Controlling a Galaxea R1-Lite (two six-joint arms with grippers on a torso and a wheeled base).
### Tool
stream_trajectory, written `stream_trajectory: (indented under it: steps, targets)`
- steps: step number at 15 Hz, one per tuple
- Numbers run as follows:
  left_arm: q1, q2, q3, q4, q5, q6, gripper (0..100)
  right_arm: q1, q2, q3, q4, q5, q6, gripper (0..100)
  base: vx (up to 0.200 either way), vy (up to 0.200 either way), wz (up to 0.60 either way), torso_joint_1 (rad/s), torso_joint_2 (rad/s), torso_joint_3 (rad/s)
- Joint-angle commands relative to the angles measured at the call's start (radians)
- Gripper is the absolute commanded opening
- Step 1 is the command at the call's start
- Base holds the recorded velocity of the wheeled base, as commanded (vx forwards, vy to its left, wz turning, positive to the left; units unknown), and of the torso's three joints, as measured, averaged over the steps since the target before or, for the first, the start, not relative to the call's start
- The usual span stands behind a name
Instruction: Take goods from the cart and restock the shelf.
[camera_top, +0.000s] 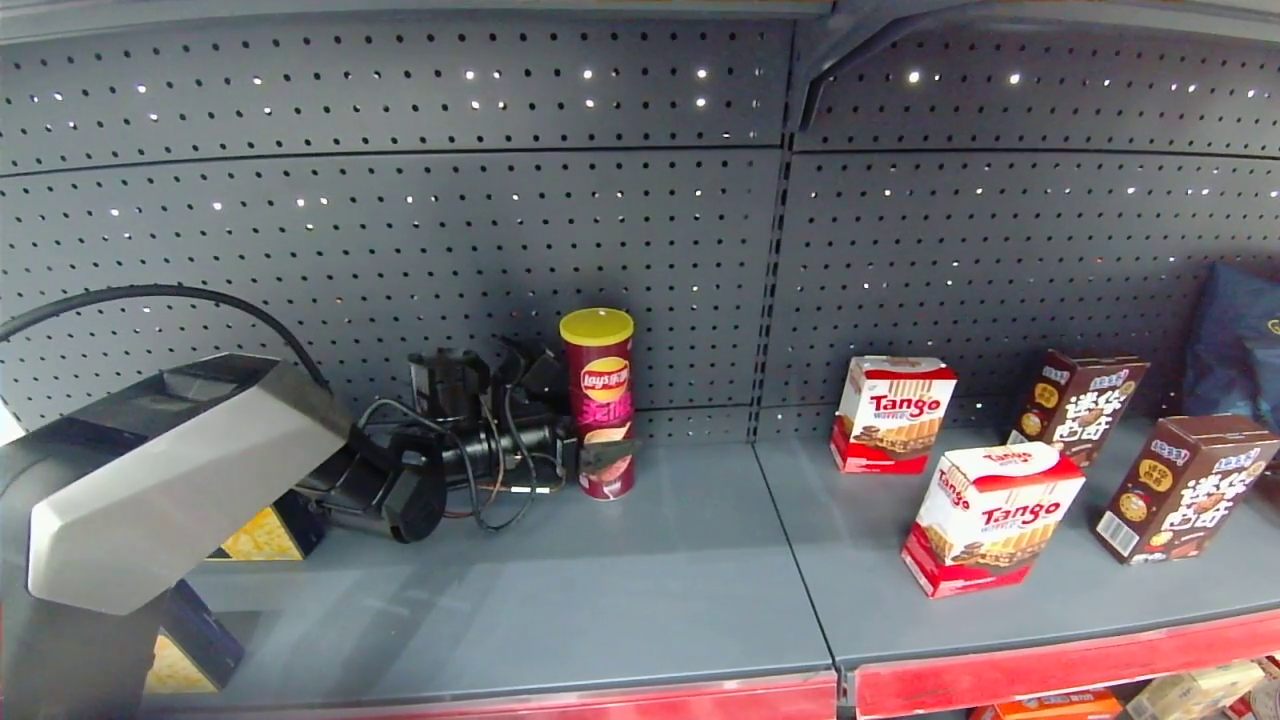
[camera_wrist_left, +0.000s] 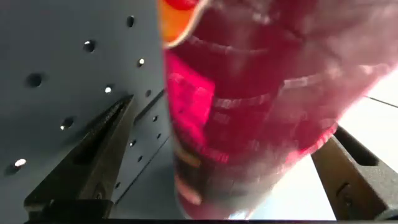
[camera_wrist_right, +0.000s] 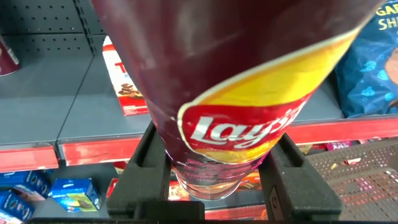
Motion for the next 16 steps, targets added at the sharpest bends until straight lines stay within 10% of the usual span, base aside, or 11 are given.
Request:
stream_trajectory:
  steps: [1, 3, 4, 10, 16]
  targets:
    - [-0.012, 0.017, -0.020, -0.003, 0.006, 0.001, 100, 0.000, 0.000, 0.000, 0.000, 0.000, -0.001, 0, 0.000, 0.000, 0.00, 0.000, 0.00, 0.000]
    - [-0.017, 0.035, -0.027, -0.020, 0.004, 0.004, 100, 0.000, 0.000, 0.000, 0.002, 0.000, -0.001, 0, 0.000, 0.000, 0.00, 0.000, 0.00, 0.000]
    - [-0.017, 0.037, -0.029, -0.026, 0.004, 0.003, 0, 0.000, 0.000, 0.002, 0.002, 0.000, -0.001, 0, 0.000, 0.000, 0.00, 0.000, 0.00, 0.000]
    - [-0.026, 0.006, -0.003, -0.072, 0.013, 0.001, 0, 0.000, 0.000, 0.006, 0.000, 0.000, 0.001, 0, 0.000, 0.000, 0.00, 0.000, 0.00, 0.000]
    - [-0.028, -0.195, 0.289, -0.190, 0.009, -0.011, 0, 0.000, 0.000, 0.009, 0.000, 0.002, -0.001, 0, 0.000, 0.000, 0.00, 0.000, 0.00, 0.000]
